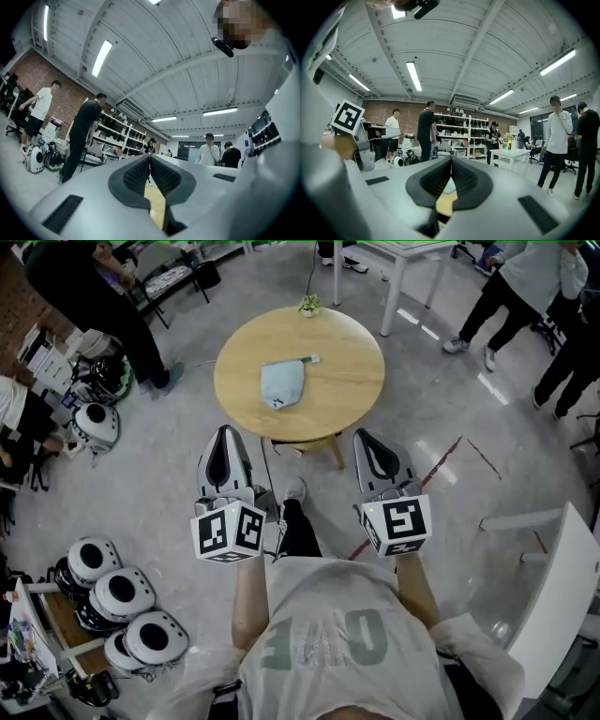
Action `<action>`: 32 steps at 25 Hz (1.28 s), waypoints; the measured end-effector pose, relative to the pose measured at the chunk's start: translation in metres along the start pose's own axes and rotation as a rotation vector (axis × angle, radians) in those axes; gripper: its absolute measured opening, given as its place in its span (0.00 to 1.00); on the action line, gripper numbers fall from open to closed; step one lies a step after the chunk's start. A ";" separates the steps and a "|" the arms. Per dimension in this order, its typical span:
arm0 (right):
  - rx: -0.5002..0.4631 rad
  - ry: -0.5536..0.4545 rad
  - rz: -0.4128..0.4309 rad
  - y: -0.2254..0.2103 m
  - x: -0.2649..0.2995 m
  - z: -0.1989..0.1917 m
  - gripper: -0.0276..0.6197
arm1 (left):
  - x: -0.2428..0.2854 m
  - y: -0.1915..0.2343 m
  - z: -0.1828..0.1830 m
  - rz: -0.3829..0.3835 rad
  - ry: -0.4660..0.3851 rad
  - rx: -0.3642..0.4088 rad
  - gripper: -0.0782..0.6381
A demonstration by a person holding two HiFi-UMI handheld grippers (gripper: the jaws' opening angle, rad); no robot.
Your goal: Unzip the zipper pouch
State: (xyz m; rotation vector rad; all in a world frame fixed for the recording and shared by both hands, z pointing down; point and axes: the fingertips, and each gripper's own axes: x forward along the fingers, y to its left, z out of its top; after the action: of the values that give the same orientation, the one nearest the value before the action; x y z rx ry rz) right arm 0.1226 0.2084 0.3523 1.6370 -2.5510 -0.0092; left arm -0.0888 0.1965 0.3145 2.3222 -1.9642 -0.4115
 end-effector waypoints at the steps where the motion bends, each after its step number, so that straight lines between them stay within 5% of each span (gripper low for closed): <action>1: -0.004 0.004 -0.005 -0.006 0.013 0.003 0.09 | 0.015 0.003 -0.001 -0.002 0.005 -0.008 0.15; 20: 0.003 0.066 -0.133 -0.031 0.281 0.029 0.09 | 0.269 0.136 -0.019 -0.116 0.064 -0.024 0.15; 32: 0.007 0.099 -0.122 -0.049 0.337 0.020 0.09 | 0.318 0.152 -0.056 -0.108 0.163 -0.060 0.15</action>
State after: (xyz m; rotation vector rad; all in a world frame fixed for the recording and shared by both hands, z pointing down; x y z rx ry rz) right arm 0.0263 -0.1187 0.3594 1.7468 -2.3786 0.0695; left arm -0.1741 -0.1480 0.3529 2.3493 -1.7361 -0.2746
